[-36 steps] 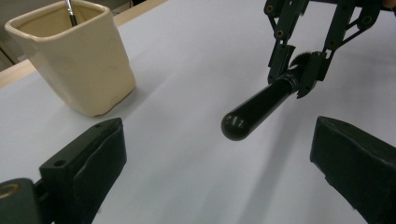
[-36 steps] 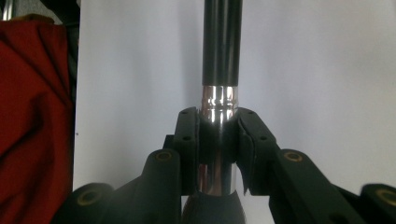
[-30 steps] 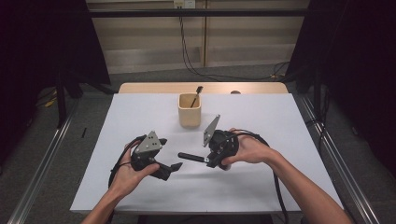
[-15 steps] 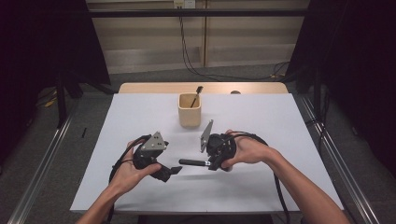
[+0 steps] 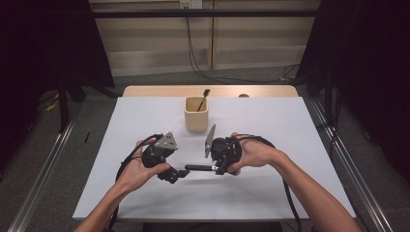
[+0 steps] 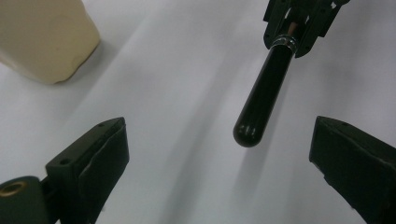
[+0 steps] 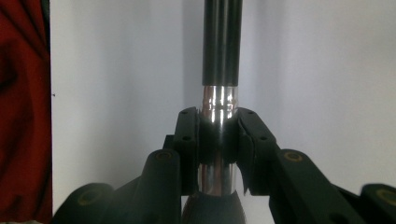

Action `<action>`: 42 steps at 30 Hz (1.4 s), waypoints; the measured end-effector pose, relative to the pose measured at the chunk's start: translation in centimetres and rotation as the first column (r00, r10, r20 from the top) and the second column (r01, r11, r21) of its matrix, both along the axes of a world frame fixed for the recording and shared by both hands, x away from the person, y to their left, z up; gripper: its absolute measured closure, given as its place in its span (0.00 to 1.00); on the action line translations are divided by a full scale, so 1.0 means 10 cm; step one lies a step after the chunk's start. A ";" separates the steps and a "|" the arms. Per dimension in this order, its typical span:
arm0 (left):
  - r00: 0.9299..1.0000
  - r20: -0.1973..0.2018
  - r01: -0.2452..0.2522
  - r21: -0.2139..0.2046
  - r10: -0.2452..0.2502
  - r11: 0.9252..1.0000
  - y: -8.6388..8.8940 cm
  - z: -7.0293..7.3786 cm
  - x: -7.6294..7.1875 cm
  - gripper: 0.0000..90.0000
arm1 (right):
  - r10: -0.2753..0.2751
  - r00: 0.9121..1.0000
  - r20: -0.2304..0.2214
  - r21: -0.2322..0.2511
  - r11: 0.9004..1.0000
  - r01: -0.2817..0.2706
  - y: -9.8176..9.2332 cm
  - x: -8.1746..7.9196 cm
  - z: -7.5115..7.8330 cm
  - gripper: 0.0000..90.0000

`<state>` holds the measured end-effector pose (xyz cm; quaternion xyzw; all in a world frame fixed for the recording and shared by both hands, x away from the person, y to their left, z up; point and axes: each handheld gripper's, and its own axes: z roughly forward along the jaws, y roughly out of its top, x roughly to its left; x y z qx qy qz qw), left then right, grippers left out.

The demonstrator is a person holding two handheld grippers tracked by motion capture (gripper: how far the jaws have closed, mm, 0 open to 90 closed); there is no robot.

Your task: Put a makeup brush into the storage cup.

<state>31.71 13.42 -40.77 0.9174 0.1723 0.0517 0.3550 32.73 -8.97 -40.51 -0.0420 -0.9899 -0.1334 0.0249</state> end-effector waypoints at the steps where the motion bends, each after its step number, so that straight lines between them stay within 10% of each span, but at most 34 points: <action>1: 1.000 -0.007 0.009 0.012 -0.009 1.000 -0.01 -0.01 0.01 0.06 | 0.002 1.000 0.000 -0.001 1.000 -0.002 0.01 0.00 0.00 0.80; 8: 0.998 -0.037 0.056 0.094 -0.053 0.994 -0.11 -0.03 0.06 0.08 | 0.015 1.000 0.005 -0.017 1.000 -0.015 0.03 0.00 -0.01 0.80; 17: 0.983 -0.146 0.130 0.103 -0.115 0.986 -0.12 -0.04 0.15 0.14 | 0.015 1.000 0.010 -0.021 1.000 -0.015 0.04 0.05 -0.03 0.80; 25: 0.974 -0.163 0.178 0.138 -0.155 0.974 -0.19 -0.07 0.17 0.16 | 0.029 1.000 0.013 -0.012 1.000 -0.029 0.06 0.06 -0.05 0.80; 42: 0.973 -0.162 0.191 0.144 -0.167 0.971 -0.38 -0.10 0.15 0.55 | 0.036 0.999 0.029 -0.001 0.999 -0.036 0.08 0.05 -0.05 0.80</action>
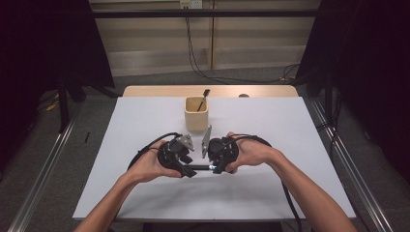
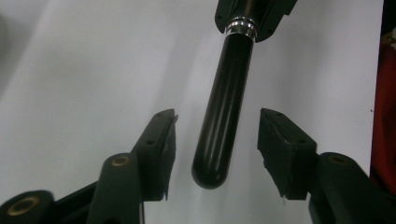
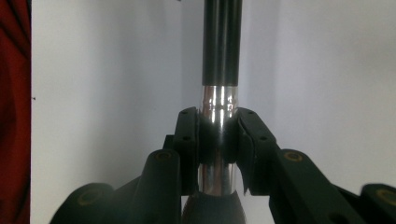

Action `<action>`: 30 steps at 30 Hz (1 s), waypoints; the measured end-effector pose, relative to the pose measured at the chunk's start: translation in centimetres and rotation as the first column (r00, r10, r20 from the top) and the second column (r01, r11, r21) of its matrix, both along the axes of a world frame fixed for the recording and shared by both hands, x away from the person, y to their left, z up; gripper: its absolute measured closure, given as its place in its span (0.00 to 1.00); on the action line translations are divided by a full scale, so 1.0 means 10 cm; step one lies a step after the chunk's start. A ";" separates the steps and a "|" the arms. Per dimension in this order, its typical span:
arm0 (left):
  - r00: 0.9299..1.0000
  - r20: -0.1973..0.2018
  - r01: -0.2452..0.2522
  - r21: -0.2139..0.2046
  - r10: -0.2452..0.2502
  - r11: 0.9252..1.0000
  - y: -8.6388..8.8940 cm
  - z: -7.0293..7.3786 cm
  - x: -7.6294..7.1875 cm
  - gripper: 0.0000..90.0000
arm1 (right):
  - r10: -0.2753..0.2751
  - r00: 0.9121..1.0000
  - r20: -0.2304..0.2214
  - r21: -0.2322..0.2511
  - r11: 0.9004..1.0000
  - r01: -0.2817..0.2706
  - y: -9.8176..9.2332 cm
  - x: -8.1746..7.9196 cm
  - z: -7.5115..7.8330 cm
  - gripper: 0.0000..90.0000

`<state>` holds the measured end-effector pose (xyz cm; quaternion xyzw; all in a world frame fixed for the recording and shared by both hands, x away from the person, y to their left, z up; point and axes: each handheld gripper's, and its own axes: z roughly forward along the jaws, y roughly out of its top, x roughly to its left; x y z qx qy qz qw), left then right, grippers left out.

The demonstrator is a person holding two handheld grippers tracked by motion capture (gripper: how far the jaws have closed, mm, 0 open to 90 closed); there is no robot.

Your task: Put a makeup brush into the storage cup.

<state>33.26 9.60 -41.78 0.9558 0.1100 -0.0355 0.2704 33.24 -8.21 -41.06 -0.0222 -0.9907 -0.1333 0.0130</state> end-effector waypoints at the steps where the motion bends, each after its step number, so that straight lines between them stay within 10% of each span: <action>1: 1.000 -0.009 0.012 0.006 -0.012 1.000 -0.01 0.00 0.00 0.57 | 0.000 1.000 0.002 0.001 1.000 0.000 0.00 0.00 0.00 0.80; 30: 0.993 0.007 0.115 -0.009 -0.115 0.993 -0.04 -0.03 -0.03 0.83 | 0.048 0.999 0.012 0.030 0.998 -0.049 -0.05 -0.02 -0.02 0.79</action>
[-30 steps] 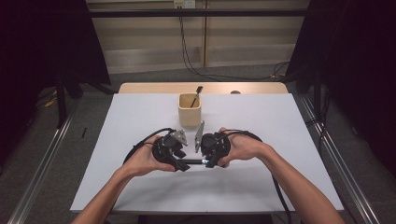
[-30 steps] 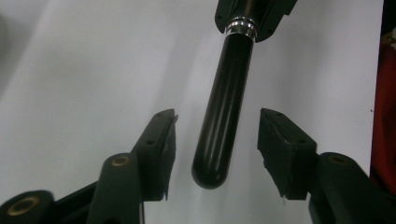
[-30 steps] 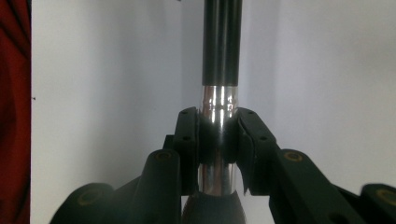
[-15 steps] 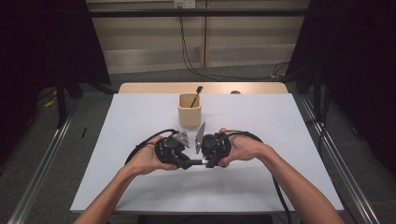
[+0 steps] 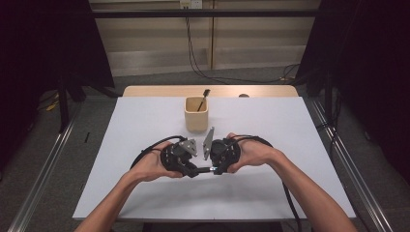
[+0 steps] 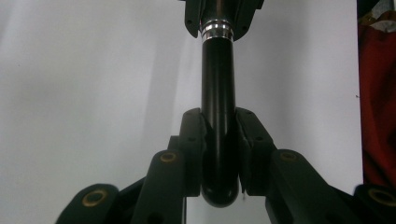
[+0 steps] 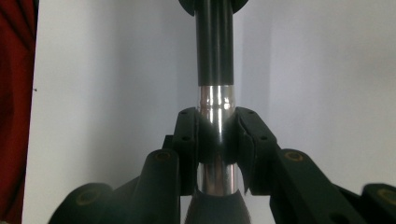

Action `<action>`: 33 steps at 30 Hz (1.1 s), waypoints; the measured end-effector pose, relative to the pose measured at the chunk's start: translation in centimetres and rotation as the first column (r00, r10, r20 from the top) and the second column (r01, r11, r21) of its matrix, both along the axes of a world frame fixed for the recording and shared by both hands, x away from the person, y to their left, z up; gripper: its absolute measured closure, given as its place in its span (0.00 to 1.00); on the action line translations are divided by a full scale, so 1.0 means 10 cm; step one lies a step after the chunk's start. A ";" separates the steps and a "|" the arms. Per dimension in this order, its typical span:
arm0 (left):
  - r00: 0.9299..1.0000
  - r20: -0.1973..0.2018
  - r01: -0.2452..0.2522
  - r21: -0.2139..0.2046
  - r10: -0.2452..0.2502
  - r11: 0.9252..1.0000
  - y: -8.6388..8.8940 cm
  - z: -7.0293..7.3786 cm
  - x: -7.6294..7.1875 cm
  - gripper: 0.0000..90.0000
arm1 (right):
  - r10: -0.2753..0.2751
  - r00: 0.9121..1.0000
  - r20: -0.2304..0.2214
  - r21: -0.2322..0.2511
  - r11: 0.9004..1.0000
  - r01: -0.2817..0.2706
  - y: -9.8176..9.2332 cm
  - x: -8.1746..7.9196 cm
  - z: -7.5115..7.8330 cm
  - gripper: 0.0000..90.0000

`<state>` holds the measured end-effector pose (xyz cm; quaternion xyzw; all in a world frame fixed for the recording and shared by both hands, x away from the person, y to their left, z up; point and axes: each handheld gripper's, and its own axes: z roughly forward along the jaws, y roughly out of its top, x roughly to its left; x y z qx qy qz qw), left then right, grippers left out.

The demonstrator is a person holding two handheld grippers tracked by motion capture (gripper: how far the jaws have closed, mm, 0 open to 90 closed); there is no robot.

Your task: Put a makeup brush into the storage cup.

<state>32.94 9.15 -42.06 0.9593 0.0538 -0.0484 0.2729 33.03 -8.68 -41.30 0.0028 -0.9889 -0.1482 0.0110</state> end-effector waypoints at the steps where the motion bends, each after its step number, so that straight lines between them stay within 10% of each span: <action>1: 1.000 0.001 0.006 0.005 -0.006 1.000 0.00 0.00 0.00 0.83 | -0.009 1.000 -0.010 -0.002 1.000 0.009 0.00 0.00 0.00 0.78; 17: 0.999 -0.030 -0.043 -0.023 0.042 0.999 0.16 -0.04 -0.02 0.83 | -0.095 0.995 -0.008 0.086 0.992 0.095 -0.16 0.01 -0.01 0.35; 33: 0.991 -0.040 -0.130 -0.078 0.127 0.989 0.41 -0.05 -0.05 0.83 | -0.223 0.975 -0.010 0.209 0.953 0.220 -0.43 0.02 0.08 0.13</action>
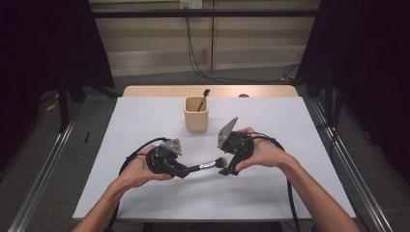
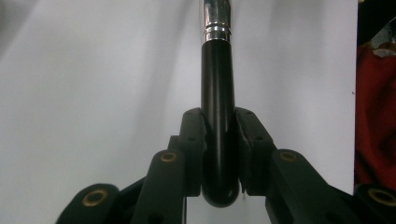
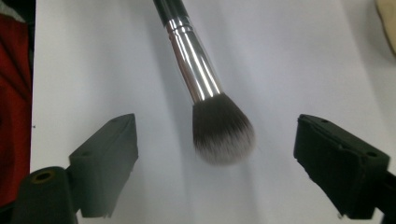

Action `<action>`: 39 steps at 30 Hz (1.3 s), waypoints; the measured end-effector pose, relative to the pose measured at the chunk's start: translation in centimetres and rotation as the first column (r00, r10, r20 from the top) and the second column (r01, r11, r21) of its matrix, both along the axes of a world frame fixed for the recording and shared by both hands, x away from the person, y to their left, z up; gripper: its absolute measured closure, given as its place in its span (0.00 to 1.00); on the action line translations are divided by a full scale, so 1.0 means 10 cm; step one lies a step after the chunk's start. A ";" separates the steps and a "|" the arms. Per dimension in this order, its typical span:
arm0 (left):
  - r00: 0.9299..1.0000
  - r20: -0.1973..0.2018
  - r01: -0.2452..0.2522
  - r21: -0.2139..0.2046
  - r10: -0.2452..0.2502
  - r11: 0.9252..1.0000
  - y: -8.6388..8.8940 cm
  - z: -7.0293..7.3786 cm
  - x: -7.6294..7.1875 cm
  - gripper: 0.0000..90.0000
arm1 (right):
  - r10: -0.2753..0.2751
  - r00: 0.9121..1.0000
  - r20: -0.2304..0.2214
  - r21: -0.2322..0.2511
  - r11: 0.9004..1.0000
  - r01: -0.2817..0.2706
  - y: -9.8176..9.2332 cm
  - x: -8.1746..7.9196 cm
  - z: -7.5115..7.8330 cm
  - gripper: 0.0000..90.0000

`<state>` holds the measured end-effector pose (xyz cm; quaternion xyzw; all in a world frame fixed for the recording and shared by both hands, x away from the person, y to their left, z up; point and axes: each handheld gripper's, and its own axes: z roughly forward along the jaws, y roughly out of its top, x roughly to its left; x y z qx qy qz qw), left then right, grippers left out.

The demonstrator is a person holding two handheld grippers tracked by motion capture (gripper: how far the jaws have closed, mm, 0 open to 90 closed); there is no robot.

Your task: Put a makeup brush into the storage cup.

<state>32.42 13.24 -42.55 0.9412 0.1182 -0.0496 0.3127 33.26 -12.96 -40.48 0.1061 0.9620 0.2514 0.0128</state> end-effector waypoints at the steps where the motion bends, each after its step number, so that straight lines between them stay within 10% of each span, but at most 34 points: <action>1: 1.000 -0.007 0.006 0.003 -0.006 1.000 0.02 -0.01 0.00 0.83 | -0.010 1.000 0.002 0.012 1.000 0.010 -0.02 0.00 0.00 0.13; 20: 0.995 -0.011 -0.098 -0.079 0.098 0.992 0.34 -0.07 -0.13 0.83 | -0.147 0.989 -0.024 0.090 0.985 0.149 -0.39 -0.17 -0.10 0.04; 39: 0.980 0.008 -0.195 -0.194 0.201 0.961 0.58 -0.16 -0.27 0.83 | -0.292 0.956 -0.035 0.204 0.934 0.293 -0.68 -0.34 -0.31 0.04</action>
